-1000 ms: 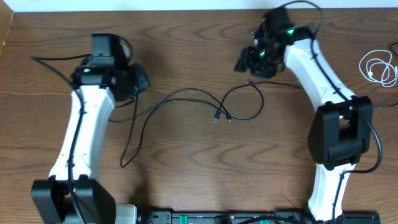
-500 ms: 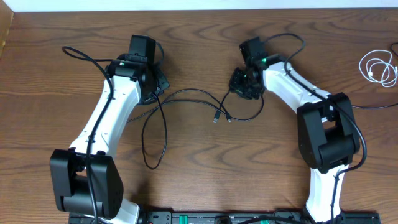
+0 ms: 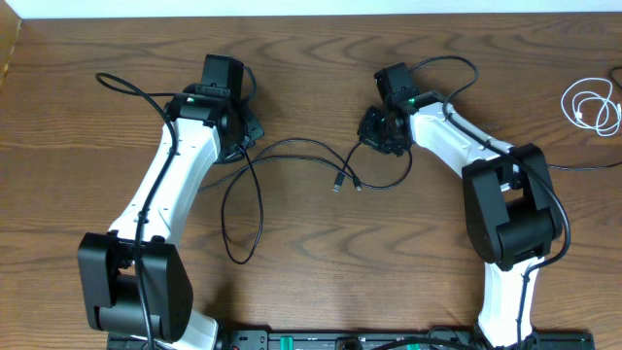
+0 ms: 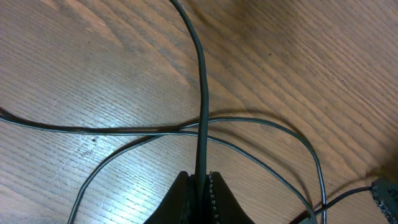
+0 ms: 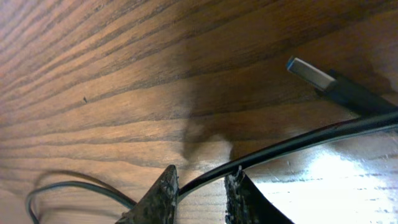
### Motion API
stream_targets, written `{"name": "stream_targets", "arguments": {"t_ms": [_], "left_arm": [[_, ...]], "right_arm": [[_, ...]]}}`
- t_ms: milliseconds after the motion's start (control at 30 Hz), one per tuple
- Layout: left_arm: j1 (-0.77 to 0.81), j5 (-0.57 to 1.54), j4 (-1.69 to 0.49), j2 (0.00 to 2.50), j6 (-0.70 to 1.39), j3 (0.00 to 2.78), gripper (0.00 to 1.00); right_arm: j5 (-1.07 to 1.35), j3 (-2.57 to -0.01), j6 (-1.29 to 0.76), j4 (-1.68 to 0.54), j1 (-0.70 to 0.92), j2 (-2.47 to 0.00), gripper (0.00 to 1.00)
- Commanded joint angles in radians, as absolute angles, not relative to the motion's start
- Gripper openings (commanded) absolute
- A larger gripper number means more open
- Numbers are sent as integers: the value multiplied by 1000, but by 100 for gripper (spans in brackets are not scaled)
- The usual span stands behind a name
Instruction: Untangle cables
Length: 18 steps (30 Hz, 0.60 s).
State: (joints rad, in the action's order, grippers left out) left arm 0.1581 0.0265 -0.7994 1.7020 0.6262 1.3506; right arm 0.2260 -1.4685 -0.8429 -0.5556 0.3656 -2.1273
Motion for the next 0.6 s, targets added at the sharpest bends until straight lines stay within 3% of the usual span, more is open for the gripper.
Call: {"name": "stream_targets", "arguments": {"t_ms": [0, 300, 567], "left_arm": [[159, 10, -799, 1708, 633, 1345, 7], [159, 10, -799, 1708, 633, 1345, 7], [159, 10, -799, 1708, 633, 1345, 7]], "right_arm": [[187, -1456, -848, -554, 375, -2147, 18], [125, -1456, -861, -535, 381, -2151, 39], [92, -1456, -905, -487, 423, -2193, 38]]}}
